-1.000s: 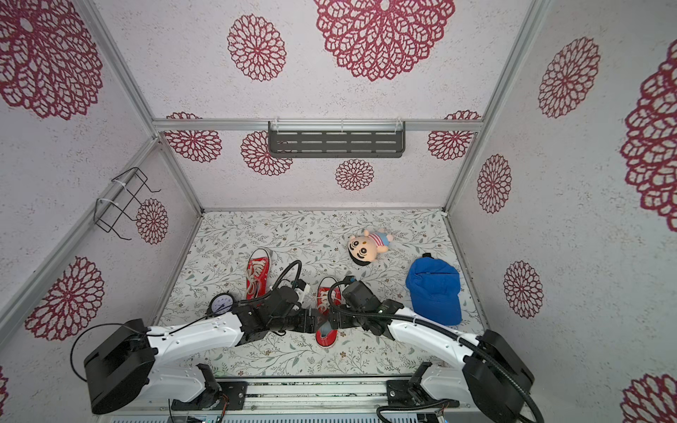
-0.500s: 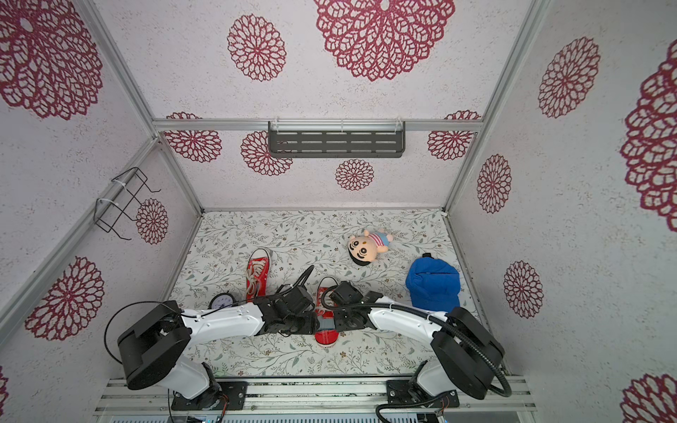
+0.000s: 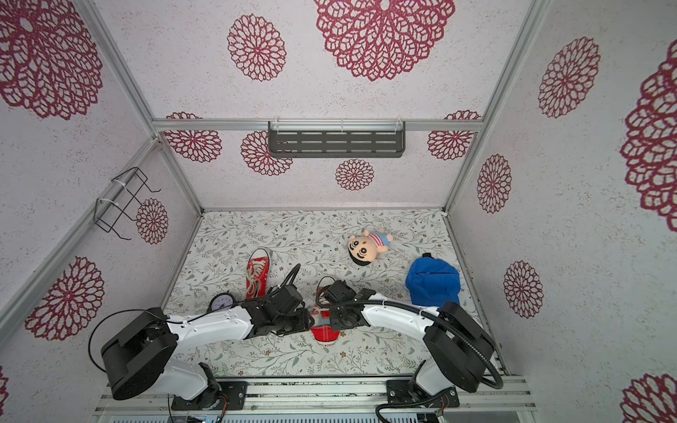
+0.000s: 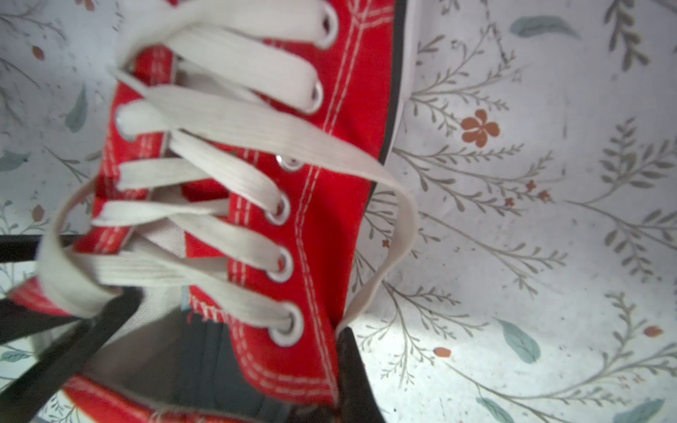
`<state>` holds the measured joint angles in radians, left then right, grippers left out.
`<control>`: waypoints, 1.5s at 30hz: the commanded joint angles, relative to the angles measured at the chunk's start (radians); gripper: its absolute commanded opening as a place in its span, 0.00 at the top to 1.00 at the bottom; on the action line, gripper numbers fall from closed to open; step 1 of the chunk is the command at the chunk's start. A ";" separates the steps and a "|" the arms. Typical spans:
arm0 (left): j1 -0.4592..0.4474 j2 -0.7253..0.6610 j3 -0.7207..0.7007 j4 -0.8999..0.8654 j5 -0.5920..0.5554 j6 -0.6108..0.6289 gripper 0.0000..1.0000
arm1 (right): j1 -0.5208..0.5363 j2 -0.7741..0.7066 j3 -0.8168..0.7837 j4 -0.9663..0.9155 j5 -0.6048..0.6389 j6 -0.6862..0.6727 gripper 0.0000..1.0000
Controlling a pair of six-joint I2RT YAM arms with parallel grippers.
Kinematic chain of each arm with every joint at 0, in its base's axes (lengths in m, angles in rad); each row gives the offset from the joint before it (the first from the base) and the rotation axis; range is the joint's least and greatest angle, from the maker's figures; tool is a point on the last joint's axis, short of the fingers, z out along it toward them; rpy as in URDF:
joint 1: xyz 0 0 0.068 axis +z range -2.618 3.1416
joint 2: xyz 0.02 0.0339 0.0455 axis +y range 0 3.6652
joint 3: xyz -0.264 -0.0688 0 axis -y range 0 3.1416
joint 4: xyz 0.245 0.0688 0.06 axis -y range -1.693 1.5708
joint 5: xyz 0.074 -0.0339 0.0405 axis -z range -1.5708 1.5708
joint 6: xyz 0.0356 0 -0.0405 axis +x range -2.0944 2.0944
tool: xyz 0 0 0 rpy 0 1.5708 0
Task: Remove the insole from the shoe
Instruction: Pick up the shoe at the center of the board.
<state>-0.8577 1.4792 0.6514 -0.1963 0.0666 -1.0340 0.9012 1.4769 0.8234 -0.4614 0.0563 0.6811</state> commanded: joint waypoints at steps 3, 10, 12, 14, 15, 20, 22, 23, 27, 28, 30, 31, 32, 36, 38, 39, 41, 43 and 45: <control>0.076 -0.039 -0.100 -0.056 -0.061 0.053 0.45 | -0.062 -0.122 -0.116 0.013 0.110 -0.019 1.00; 0.108 -0.206 -0.165 0.230 0.156 0.153 0.14 | -0.062 -0.138 -0.145 0.124 0.048 0.011 1.00; 0.147 -0.259 -0.186 0.280 0.211 0.164 0.07 | -0.062 -0.133 -0.147 0.131 0.041 0.012 1.00; 0.209 -0.292 -0.201 0.297 0.226 0.157 0.01 | -0.062 -0.133 -0.148 0.139 0.037 0.016 1.00; 0.238 -0.292 -0.205 0.314 0.234 0.155 0.00 | -0.062 -0.133 -0.148 0.138 0.035 0.016 1.00; 0.351 -0.125 -0.099 0.348 0.327 0.220 0.01 | -0.063 -0.120 -0.138 0.126 0.035 0.009 1.00; 0.354 -0.021 -0.031 0.362 0.358 0.234 0.01 | -0.062 -0.119 -0.135 0.125 0.035 0.009 1.00; 0.355 0.031 0.000 0.385 0.374 0.236 0.01 | -0.062 -0.119 -0.132 0.125 0.034 0.007 1.00; 0.364 0.207 0.096 0.471 0.411 0.231 0.00 | -0.062 -0.114 -0.127 0.125 0.026 0.006 1.00; 0.365 0.246 0.120 0.487 0.419 0.230 0.00 | -0.062 -0.113 -0.126 0.122 0.028 0.004 1.00; 0.365 0.310 0.163 0.519 0.449 0.227 0.01 | -0.062 -0.108 -0.124 0.120 0.024 0.001 1.00; 0.364 0.338 0.182 0.537 0.469 0.223 0.03 | -0.062 -0.107 -0.123 0.118 0.025 -0.002 1.00; 0.364 0.367 0.201 0.545 0.490 0.218 0.05 | -0.062 -0.106 -0.121 0.119 0.022 -0.001 1.00; 0.355 0.445 0.245 0.583 0.549 0.207 0.12 | -0.062 -0.105 -0.121 0.121 0.020 -0.005 1.00; 0.357 0.471 0.257 0.610 0.574 0.197 0.18 | -0.063 -0.105 -0.121 0.120 0.017 -0.008 1.00; 0.357 0.475 0.262 0.623 0.583 0.194 0.21 | -0.062 -0.104 -0.122 0.118 0.015 -0.008 1.00; 0.355 0.513 0.267 0.641 0.593 0.193 0.28 | -0.062 -0.105 -0.124 0.113 0.016 -0.010 1.00; 0.355 0.517 0.267 0.665 0.613 0.196 0.40 | -0.062 -0.113 -0.126 0.111 0.021 -0.011 1.00; 0.357 0.514 0.267 0.673 0.630 0.209 0.51 | -0.062 -0.123 -0.125 0.113 0.024 -0.017 1.00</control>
<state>-0.4992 1.9869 0.9089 0.4187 0.6479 -0.8421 0.8532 1.3598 0.6888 -0.3019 0.0227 0.6800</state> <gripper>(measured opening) 0.508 0.058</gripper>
